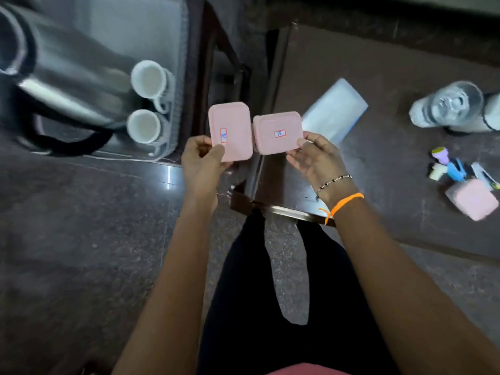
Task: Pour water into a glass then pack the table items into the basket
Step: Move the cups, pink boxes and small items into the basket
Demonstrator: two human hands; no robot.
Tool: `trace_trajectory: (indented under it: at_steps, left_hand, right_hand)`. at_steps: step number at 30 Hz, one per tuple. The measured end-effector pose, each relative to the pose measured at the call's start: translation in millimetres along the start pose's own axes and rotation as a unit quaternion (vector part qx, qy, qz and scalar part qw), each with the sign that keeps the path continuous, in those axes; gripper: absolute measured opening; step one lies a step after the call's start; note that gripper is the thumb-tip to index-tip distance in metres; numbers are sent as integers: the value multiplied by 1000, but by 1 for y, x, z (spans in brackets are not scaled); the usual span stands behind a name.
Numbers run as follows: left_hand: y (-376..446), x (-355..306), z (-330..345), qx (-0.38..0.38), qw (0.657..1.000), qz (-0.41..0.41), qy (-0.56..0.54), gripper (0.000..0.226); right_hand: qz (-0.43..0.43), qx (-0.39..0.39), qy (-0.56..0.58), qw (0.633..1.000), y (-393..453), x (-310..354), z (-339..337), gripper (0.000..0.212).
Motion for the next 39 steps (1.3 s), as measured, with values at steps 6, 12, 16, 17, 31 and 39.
trace_trajectory:
  at_steps: [6,12,16,17,31,39]
  left_hand:
    - [58,-81,-56,-57,995,47,-67,19]
    - [125,-130,-36,-35,995,81,52,22]
    - [153,-146,-7,-41,977,121,173,28]
    - [159,-149,-3,-43,970,123,206,30]
    - [202,-137,5,47,960,29,276,36]
    - [205,-133,0,65,987,-68,132,54]
  right_hand:
    - [-34,29,-14,999,14,34,119,23]
    - [-65,-44,26,997,32,55,158,23]
    - [-92,-74,-3,993,40,66,152,22]
    - [-99,-74,-21,992,41,68,152,21]
    - [-242,-63,-287,925,81,138,219,24]
    - [-258,-110,-464,840,113,149,258,35]
Point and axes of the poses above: each hand's wrist, its own y-axis towards the middle knuckle, its own z-axis out of the palm, x = y × z, the point moved 8 cm from there along y, towards the middle knuckle, and after that the axes turned 11 degrees about -y, right-handed, at the moved point
